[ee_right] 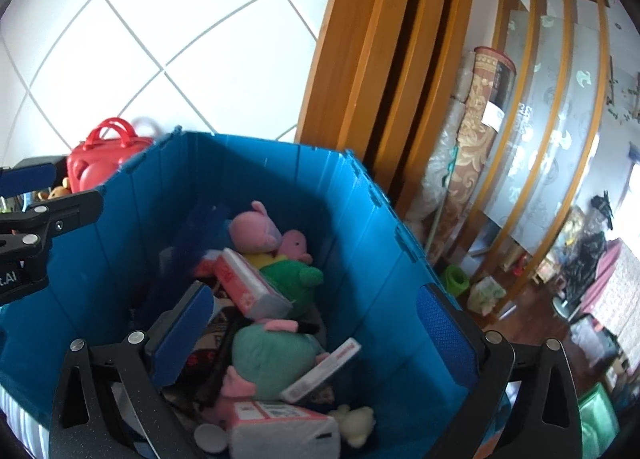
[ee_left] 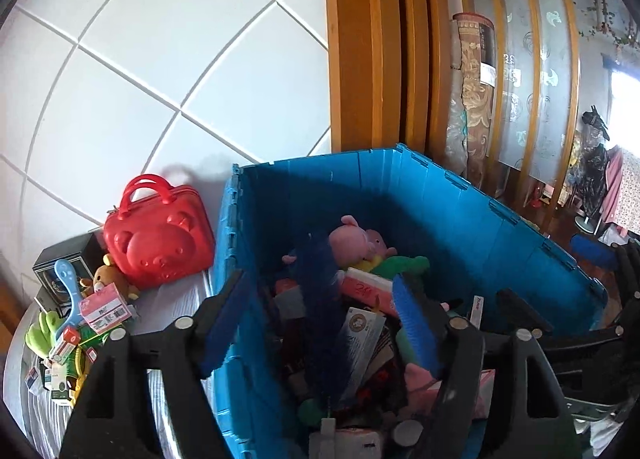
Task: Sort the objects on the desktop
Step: 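Carry the duster and Tylenol box into the blue crate and open both tools, then move both open tools back to the pile on the bed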
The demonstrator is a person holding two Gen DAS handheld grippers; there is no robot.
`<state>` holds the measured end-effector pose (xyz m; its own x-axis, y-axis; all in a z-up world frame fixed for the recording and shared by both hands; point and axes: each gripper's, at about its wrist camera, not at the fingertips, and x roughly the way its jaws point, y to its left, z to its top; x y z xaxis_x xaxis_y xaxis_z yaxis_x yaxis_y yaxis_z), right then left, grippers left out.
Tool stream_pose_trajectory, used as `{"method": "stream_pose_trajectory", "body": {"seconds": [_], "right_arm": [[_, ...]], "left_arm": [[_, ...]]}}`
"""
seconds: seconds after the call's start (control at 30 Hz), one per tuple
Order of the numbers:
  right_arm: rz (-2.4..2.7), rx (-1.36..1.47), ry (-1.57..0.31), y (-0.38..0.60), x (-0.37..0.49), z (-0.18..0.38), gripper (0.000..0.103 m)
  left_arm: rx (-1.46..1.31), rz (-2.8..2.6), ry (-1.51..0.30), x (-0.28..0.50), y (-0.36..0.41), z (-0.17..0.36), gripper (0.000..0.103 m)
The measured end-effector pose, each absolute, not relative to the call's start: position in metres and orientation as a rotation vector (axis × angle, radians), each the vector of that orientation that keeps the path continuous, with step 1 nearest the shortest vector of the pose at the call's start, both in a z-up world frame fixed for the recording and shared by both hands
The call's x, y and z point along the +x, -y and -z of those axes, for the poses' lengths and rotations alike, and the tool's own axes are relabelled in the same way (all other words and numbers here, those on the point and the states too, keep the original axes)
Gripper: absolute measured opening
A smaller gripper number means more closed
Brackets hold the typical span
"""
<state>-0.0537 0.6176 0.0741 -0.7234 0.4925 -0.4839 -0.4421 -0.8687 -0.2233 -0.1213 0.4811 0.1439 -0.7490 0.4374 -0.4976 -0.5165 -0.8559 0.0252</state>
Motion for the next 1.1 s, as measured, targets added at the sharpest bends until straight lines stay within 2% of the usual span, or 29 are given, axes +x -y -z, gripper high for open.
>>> {"method": "stream_pose_trajectory", "body": {"seconds": [0.4,0.77,1.1], "right_arm": [[-2.637,-0.455,0.111,-0.522,-0.036,-0.117,0.103],[-2.910,-0.544,0.027,-0.383,-0.093,-0.111,0.103],[-2.973,-0.855,0.039,-0.293,-0.176,-0.036,0.103]], "left_arm": [[-0.558,-2.670,-0.135,-0.115,-0.363,-0.146,0.077],[-0.761,-2.822,-0.018,-0.163,-0.191,-0.088,0.077],[-1.029,-2.885,0.104,-0.215,-0.063,-0.001,0.077]]}}
